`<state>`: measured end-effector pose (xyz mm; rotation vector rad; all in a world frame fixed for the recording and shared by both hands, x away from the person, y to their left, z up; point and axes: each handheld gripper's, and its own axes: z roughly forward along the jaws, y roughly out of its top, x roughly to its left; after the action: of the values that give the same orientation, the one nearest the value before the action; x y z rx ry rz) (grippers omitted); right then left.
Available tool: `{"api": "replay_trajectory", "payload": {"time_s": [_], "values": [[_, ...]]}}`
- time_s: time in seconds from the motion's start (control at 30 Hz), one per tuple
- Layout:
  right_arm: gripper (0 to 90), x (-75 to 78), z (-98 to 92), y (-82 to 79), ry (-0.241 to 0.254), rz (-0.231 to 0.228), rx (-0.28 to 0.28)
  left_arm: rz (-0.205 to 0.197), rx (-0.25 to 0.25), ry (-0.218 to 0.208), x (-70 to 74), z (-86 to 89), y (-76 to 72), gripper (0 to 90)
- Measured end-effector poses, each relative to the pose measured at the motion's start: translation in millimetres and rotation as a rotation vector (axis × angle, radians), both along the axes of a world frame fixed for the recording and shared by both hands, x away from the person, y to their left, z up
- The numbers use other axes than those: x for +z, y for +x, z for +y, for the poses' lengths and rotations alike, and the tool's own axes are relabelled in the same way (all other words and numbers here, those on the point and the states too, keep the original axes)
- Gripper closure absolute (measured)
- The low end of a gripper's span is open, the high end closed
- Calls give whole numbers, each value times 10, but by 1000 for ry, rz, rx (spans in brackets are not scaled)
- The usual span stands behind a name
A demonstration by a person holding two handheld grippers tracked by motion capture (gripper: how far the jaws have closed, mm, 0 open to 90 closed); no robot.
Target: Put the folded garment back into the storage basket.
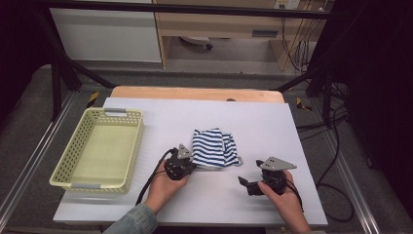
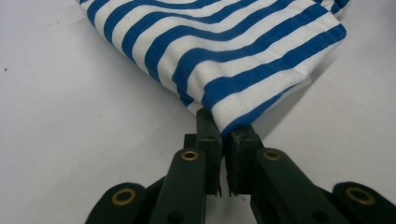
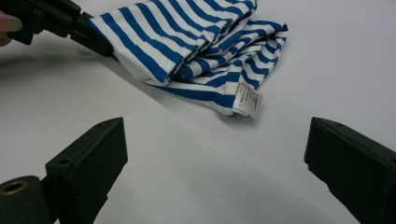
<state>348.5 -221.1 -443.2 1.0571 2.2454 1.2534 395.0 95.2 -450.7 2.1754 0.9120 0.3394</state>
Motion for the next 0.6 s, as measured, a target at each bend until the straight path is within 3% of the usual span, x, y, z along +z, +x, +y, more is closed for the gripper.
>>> {"api": "replay_trajectory", "payload": {"time_s": [0.3, 0.6], "values": [[61, -26, 146, -30, -7, 47, 49, 56, -4, -30, 4, 178, -239, 849], [60, -34, 252, -55, -13, 66, 89, 42, -33, 3, 14, 277, -476, 850]]}}
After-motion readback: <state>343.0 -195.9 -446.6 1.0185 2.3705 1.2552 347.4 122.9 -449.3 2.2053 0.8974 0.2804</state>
